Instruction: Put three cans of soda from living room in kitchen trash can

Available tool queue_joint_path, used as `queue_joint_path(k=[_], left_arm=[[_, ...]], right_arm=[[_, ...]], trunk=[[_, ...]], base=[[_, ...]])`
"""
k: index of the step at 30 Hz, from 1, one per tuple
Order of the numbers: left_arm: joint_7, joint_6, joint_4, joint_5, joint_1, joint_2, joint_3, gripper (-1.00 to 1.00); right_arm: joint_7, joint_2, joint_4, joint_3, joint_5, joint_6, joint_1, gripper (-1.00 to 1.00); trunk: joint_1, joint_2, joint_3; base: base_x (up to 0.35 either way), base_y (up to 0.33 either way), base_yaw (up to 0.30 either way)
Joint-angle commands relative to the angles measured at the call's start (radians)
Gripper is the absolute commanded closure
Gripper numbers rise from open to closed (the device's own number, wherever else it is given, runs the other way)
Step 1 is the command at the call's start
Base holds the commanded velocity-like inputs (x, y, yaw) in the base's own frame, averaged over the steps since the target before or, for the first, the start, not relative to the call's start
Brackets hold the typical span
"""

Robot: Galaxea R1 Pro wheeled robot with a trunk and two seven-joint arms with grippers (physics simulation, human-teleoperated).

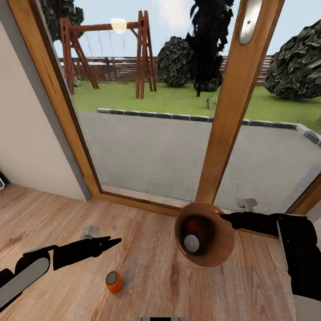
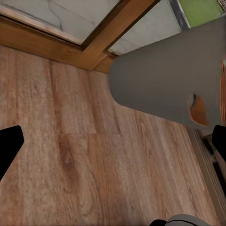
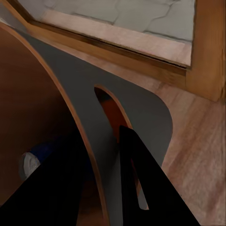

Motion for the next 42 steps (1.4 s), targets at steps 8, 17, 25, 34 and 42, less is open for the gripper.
queue_joint_path(k=[8,17,25,34,42], left_arm=[[0.0,0.0,0.0,0.0,0.0,0.0,0.0,-1.0],[0.0,0.0,0.0,-0.002,0.0,0.0,-0.002,-1.0],[0.0,0.0,0.0,-0.002,0.0,0.0,-0.002,-1.0],[0.0,0.0,0.0,-0.002,0.0,0.0,-0.002,-1.0],[0.0,0.0,0.0,-0.002,0.0,0.0,-0.002,-1.0]], right_arm=[[0.003,0.0,-0.001,-0.002,-0.026,0.016,0.0,1.0],[0.004,0.0,-0.001,-0.028,-0.027,0.016,0.0,1.0],[0.004,0.0,-0.001,-0.029,-0.027,0.016,0.0,1.0],[0.004,0.0,-0.001,-0.03,-0.026,0.016,0.0,1.0],[0.004,0.0,-0.001,-0.035,-0.026,0.016,0.0,1.0]], trunk=[[0.0,0.0,0.0],[0.0,0.0,-0.01],[0.0,0.0,-0.021],[0.0,0.0,-0.027],[0.0,0.0,-0.04]], base=[[0.0,0.0,0.0],[0.0,0.0,-0.071],[0.0,0.0,-0.063],[0.0,0.0,-0.002],[0.0,0.0,0.0]])
